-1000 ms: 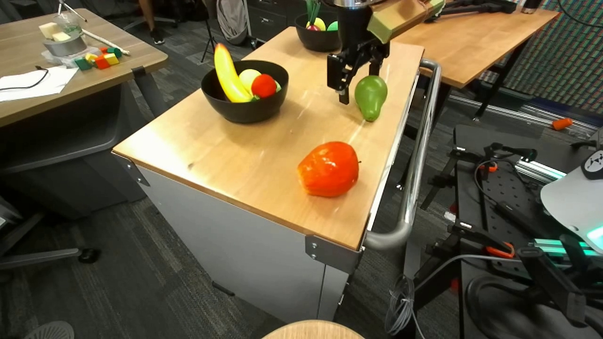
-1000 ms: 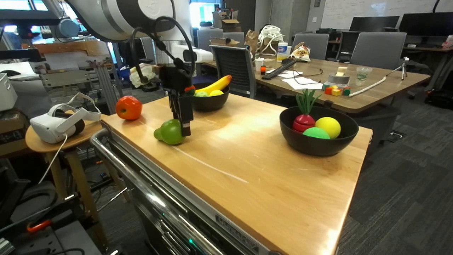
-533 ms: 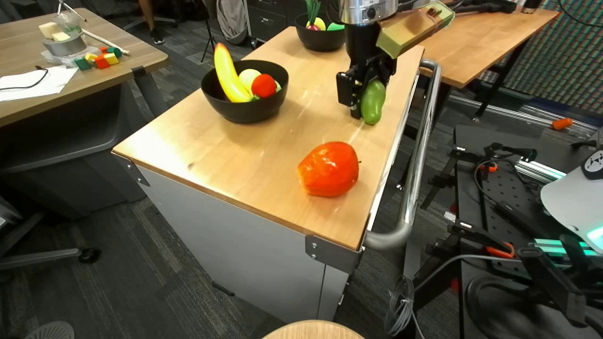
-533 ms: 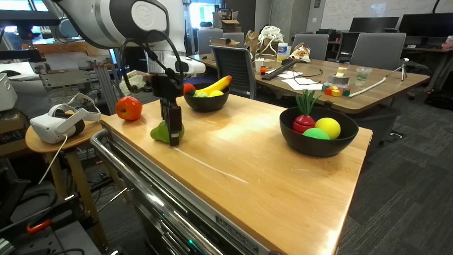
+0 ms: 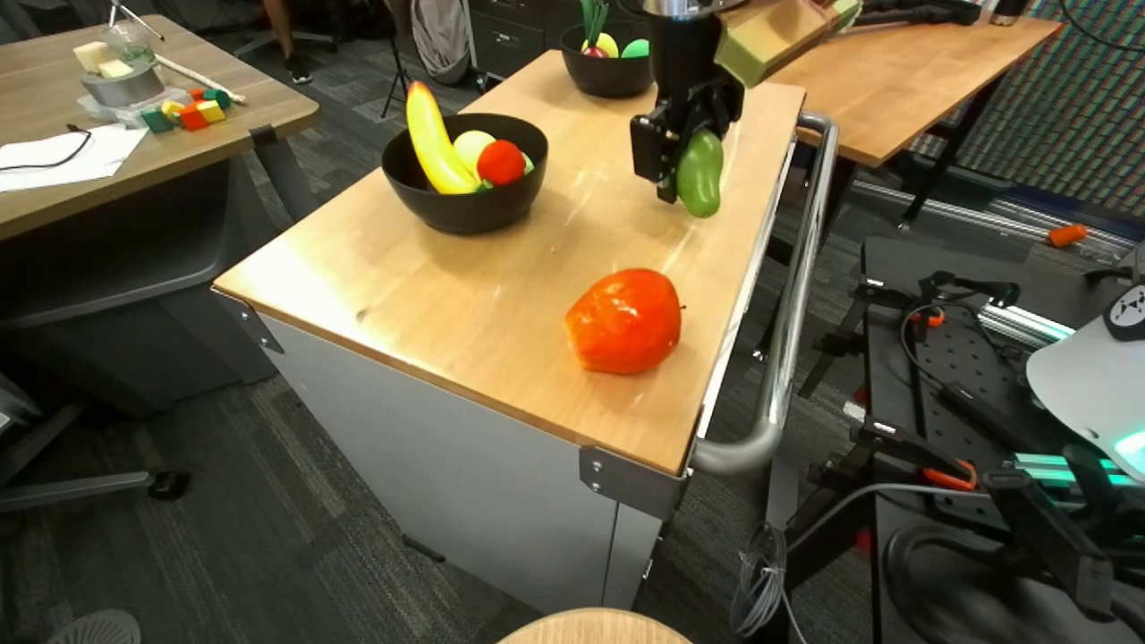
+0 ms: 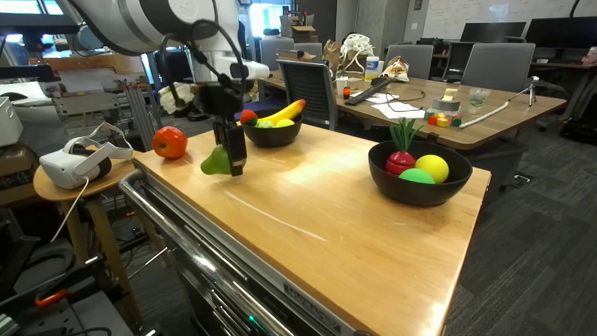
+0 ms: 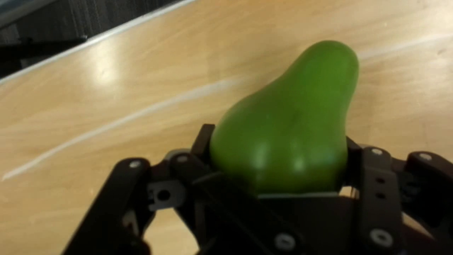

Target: Put the fruits and vegetables in the black bowls

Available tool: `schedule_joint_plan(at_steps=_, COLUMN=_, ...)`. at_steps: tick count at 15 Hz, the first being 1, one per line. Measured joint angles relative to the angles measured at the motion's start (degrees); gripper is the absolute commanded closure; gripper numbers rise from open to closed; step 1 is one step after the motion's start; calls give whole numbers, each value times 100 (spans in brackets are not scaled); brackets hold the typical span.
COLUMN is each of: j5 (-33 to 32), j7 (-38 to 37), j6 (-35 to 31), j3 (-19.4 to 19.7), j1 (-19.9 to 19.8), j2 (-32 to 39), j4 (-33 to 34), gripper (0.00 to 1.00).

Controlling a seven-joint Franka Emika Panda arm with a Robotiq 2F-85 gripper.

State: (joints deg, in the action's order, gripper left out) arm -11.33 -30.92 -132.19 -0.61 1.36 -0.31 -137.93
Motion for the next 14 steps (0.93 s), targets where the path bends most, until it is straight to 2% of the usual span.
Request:
schedule_joint_plan(at_steps=4, j5=-879, j7=53, j6=269, j3=-183, j1=13, j2=-346, j4=832, gripper=54)
schedule_joint_plan(at_steps=7, j5=-1278, j7=312, j6=136, j3=-309, j1=19, j2=-119, j4=1726, gripper=54)
schedule_joint_plan(at_steps=11, j5=-1275, j7=895, j6=-801, j3=-354, j1=104, j2=990, j4=2726, gripper=54)
schedule_joint_plan(at_steps=14, j5=-909, j7=1422, j6=-1064, j3=-353, j1=218, j2=1958, j4=3406, gripper=54)
